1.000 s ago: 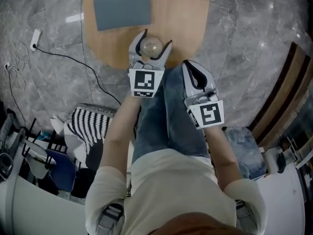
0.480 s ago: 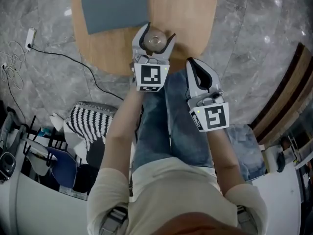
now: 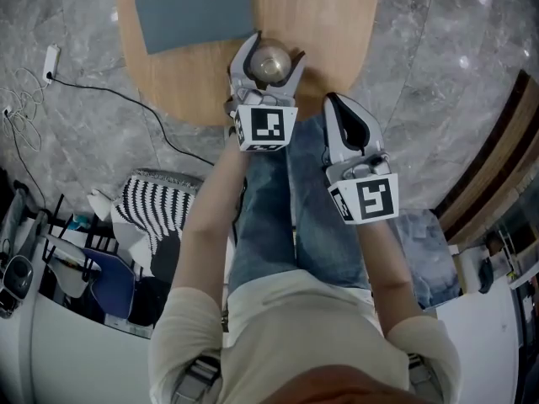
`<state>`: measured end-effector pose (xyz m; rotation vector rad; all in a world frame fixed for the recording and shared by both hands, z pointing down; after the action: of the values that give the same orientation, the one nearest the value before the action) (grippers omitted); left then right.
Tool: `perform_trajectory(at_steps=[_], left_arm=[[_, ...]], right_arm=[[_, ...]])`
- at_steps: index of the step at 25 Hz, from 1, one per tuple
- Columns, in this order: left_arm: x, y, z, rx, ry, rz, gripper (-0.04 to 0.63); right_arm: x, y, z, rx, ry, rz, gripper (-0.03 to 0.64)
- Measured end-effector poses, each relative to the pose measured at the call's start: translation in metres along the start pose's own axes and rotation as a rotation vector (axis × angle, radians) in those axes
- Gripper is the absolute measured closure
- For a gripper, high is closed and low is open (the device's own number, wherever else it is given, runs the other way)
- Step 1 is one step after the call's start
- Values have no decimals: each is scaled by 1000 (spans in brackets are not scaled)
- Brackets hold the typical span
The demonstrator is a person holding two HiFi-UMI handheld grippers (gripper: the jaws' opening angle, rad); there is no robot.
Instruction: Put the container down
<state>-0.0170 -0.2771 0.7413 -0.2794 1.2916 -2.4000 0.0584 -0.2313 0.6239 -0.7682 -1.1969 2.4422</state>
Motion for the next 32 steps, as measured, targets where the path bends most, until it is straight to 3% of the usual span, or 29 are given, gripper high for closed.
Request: perform_trajectory(at_steps=[5, 9, 12, 25, 28, 32], left_arm=[[-6, -5, 1, 19, -14, 12, 242], [-4, -8, -1, 49, -40, -45, 207], [-4, 2, -12, 40, -61, -38, 196], [-19, 19, -138, -13, -105, -148, 196], [-22, 34, -175, -46, -100, -193, 207], [-25, 53, -227, -79, -76, -205, 307]], right_arm=[[3, 2, -9, -13, -8, -1, 618], [8, 5, -16, -30, -22, -2, 618], [15, 8, -24, -45, -32, -2, 618], [94, 3, -86, -99, -37, -20, 618], [113, 1, -101, -107, -39, -26, 618], [137, 4, -125, -118, -46, -43, 618]])
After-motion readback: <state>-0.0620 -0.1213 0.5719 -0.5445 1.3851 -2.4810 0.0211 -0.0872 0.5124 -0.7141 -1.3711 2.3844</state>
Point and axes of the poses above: the fingertips, and each gripper's own axes: z forward along the fingers, x to its left, y out of its top, the point moved 1 cm from there along -z, backward along the fingers, and after that the axes turned 2 degrees about y, right-handed, at the moved point
